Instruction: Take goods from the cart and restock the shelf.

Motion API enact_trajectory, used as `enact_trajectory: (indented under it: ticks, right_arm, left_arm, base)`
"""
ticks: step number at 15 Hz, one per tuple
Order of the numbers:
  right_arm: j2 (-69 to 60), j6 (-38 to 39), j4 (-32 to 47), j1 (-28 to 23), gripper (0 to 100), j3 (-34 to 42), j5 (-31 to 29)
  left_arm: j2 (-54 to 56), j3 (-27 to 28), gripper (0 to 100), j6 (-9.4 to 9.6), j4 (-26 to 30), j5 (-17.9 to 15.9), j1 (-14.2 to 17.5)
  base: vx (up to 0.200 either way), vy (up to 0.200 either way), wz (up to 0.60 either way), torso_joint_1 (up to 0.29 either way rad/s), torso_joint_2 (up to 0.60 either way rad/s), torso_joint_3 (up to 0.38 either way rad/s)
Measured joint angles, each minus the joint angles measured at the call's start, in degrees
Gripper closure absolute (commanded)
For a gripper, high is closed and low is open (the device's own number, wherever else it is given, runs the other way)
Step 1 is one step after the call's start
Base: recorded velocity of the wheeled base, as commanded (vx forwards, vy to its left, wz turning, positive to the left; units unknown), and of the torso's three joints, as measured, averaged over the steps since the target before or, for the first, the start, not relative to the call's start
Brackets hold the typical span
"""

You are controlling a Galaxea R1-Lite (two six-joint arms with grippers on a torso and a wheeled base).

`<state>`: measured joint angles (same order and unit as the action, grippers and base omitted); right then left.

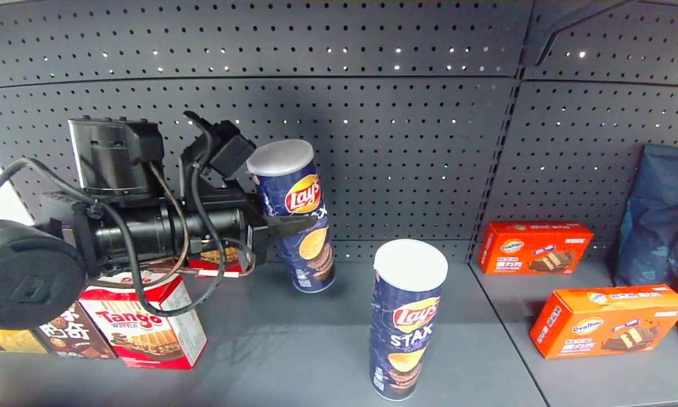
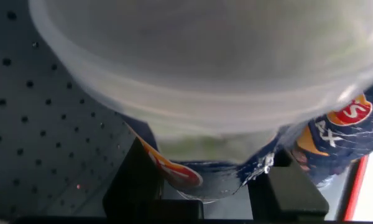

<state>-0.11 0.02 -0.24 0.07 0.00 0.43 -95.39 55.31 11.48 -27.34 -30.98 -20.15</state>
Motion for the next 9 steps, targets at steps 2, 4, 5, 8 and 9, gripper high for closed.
enact_trajectory:
  ticks: [2, 4, 5, 8, 9]
  right_arm:
    - [0.0, 0.0, 0.0, 0.0, 0, 0.0, 0.0]
    - [0.0, 0.0, 0.0, 0.0, 0, 0.0, 0.0]
    - [0.0, 0.0, 0.0, 0.0, 0, 0.0, 0.0]
    - [0.0, 0.0, 0.0, 0.0, 0, 0.0, 0.0]
    - [0.0, 0.0, 0.0, 0.0, 0, 0.0, 0.0]
  left_arm:
    - [-3.4, 3.4, 100, 4.17, -0.6, -0.5, 1.3]
    - [-6.3, 5.2, 100, 8.06, 1.8, -0.8, 2.8]
    - [-7.2, 5.7, 100, 7.27, 2.8, -0.9, 3.1]
    - [-8.5, 9.3, 100, 6.36, 7.1, -1.0, 2.5]
    - [-8.7, 10.8, 100, 6.3, 10.2, -1.2, 2.0]
  base:
    - [0.0, 0.0, 0.0, 0.0, 0.0, 0.0]
    - [0.0, 0.0, 0.0, 0.0, 0.0, 0.0]
    - [0.0, 0.0, 0.0, 0.0, 0.0, 0.0]
    - [0.0, 0.0, 0.0, 0.0, 0.0, 0.0]
    - [0.0, 0.0, 0.0, 0.0, 0.0, 0.0]
